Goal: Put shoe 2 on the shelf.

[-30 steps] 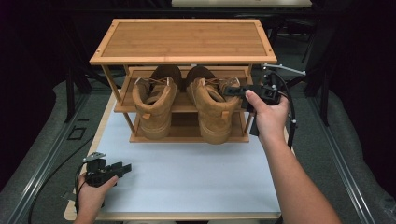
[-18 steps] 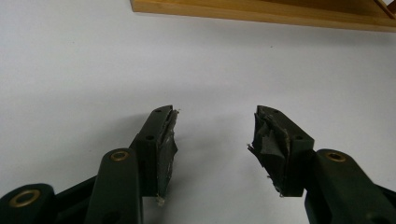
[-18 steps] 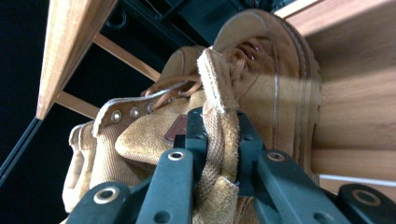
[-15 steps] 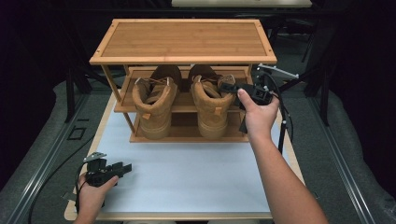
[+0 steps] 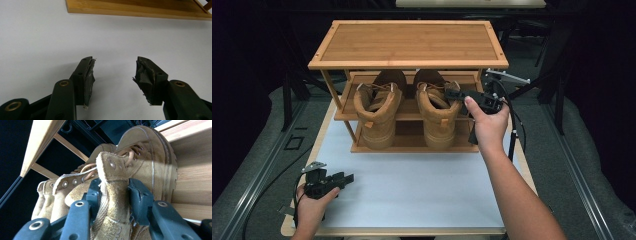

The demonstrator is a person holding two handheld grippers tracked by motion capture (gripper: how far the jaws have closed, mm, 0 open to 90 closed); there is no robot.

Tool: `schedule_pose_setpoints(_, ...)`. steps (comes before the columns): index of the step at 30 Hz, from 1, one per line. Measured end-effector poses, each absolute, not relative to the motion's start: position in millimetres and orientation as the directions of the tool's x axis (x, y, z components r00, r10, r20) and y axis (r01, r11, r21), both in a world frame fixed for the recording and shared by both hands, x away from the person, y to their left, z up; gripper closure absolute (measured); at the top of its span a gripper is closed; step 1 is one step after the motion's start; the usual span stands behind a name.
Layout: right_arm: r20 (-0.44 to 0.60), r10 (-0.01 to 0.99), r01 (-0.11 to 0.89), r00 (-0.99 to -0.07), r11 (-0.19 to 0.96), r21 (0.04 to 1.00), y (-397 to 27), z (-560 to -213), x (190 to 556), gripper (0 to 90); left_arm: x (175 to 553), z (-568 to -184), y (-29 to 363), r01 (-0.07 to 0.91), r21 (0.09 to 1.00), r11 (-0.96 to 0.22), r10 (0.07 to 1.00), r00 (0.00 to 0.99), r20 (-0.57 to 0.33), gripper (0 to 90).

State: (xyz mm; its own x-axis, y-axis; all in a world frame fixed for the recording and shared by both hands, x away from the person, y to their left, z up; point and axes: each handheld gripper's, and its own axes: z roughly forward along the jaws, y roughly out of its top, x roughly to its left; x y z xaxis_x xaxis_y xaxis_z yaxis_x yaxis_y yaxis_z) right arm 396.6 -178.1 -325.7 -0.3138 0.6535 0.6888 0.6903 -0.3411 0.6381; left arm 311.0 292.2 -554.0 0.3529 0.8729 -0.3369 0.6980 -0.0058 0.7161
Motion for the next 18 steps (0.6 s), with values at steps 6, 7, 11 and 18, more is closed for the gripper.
schedule_pose_setpoints(6,0.658,0.669,0.662,-0.346,-0.323,0.676,-179,-318,392,58.5,312,-550,293,0.69,0.724,-0.002,0.871,0.357,-0.338,48.0)
schedule_pose_setpoints(7,0.646,0.678,0.657,-0.35,-0.314,0.685,-180,-316,391,58.6,312,-549,292,0.688,0.726,0.0,0.871,0.356,-0.338,48.0)
schedule_pose_setpoints(11,0.638,0.675,0.644,-0.371,-0.307,0.7,-188,-308,383,58.6,313,-541,291,0.68,0.733,0.001,0.863,0.37,-0.344,48.4)
schedule_pose_setpoints(18,0.581,0.715,0.606,-0.39,-0.276,0.746,-207,-306,366,68.4,319,-508,282,0.628,0.778,-0.008,0.85,0.414,-0.325,60.7)
